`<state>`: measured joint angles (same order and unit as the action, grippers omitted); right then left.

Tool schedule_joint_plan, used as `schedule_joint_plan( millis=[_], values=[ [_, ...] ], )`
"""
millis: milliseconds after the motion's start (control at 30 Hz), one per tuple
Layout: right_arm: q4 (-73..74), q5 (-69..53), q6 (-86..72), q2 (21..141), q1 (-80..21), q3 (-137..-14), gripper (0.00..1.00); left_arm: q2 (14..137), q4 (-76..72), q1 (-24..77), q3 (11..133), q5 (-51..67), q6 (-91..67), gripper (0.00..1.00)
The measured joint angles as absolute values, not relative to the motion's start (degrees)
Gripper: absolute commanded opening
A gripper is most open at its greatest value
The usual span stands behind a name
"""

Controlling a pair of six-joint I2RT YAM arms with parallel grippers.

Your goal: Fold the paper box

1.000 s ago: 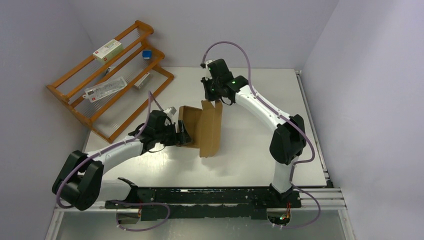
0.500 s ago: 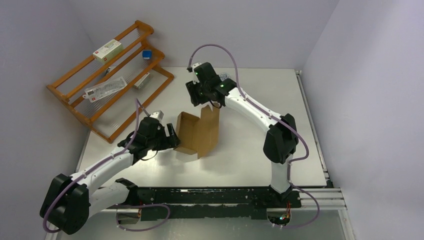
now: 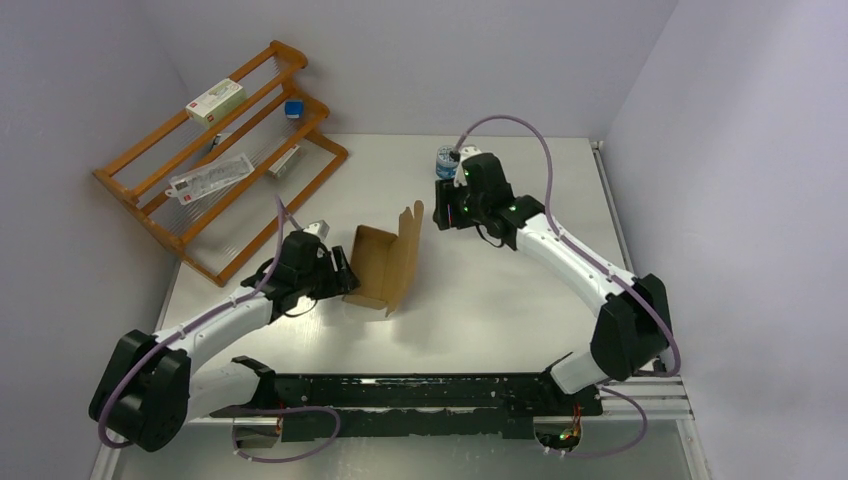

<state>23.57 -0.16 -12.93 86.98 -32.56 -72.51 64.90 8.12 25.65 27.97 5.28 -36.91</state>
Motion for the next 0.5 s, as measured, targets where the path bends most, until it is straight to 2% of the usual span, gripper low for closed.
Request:
schedule_joint_plan(
  millis=[233,500],
  values=[
    [16.8,-5.3,-17.8,80.0,-32.0,-63.2,0.66,67.4,4.4,25.2,26.9,8.8,-37.9,0.52],
    [9.2,-9.9,-20.5,76.7,-31.9,-59.9,0.68,69.3,-3.4,25.3,23.5,14.8,-41.8,0.6]
  ],
)
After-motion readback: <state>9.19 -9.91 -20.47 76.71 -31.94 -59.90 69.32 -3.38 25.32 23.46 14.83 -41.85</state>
